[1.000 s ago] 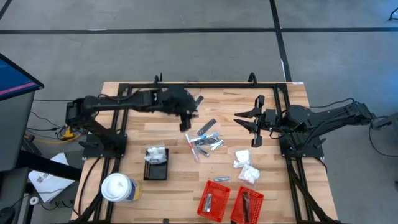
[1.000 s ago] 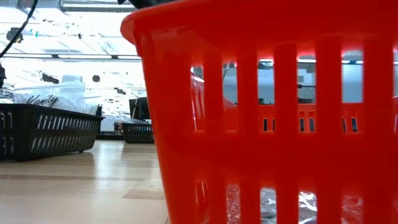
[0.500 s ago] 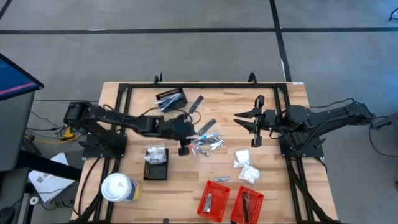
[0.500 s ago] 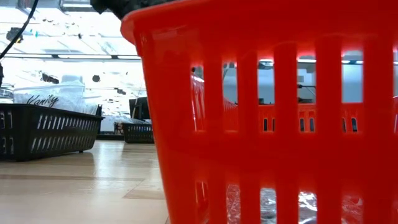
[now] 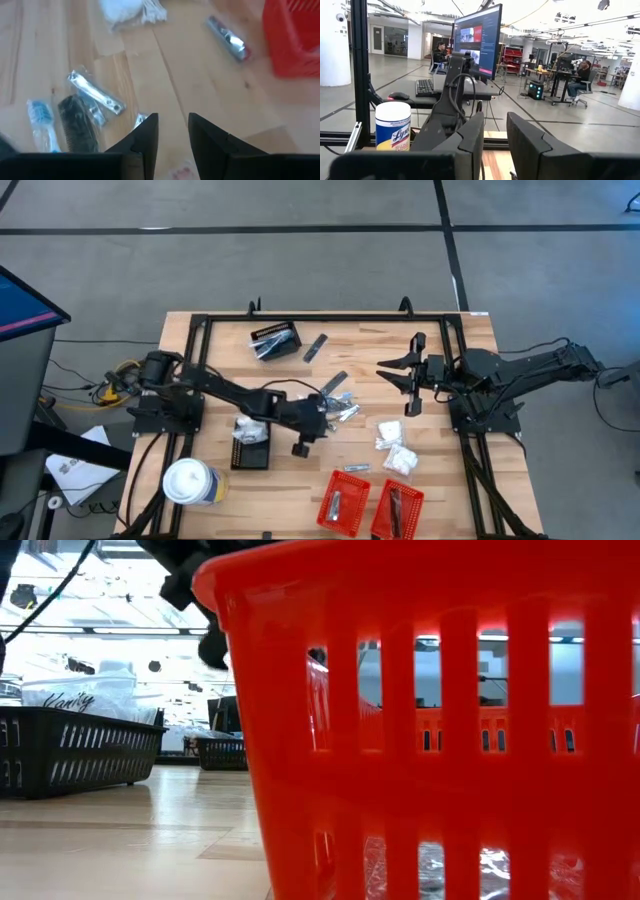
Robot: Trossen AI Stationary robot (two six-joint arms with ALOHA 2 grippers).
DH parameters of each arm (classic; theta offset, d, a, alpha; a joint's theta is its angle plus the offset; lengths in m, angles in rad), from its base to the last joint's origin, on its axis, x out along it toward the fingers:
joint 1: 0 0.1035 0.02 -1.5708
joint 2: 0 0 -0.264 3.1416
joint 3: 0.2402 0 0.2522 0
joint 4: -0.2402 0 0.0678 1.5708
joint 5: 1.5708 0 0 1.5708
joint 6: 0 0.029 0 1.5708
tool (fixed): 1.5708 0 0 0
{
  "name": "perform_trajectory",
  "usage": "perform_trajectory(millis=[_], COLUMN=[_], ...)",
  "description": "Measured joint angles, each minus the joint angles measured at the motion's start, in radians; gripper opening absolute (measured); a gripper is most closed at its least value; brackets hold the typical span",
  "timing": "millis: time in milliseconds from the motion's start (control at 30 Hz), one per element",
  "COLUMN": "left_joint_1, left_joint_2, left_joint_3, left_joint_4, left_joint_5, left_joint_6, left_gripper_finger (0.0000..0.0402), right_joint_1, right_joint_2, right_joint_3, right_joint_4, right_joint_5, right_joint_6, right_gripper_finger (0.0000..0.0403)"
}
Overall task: Pick & Place Travel size toiletries
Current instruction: Put the nail cutter into the left red bin
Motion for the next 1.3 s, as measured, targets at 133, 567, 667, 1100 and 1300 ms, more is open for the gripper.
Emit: perform_trajectory(millis=[133,567,667,1100,1300], left_joint_1=[0.006,0.071,0.072,0.072,0.074], left_joint_2=[0.03,0.169,0.192,0.184,0.086], left_joint_3=[0.04,0.091,0.11,0.11,0.107], left_joint_4=[-0.054,-0.066,-0.065,-0.1,-0.107], left_joint_5=[-0.031,0.014,0.015,0.011,-0.123], left_joint_6=[0.062,0.108,0.108,0.001,-0.027], left_gripper_finger=[0.011,0.0236,0.024,0.0042,0.0044], right_joint_1=[0.0,-0.001,-0.001,-0.001,-0.001], right_joint_2=[0.0,0.0,0.0,0.0,0.006], right_joint_3=[0.0,0.0,0.0,0.0,0.0], right_joint_4=[-0.007,-0.01,-0.01,-0.013,-0.013], right_joint_5=[0.0,0.0,0.0,0.0,0.0], right_joint_6=[0.002,-0.001,-0.001,0.001,0.001], right_gripper_finger=[0.0077,0.0077,0.0077,0.0077,0.0077])
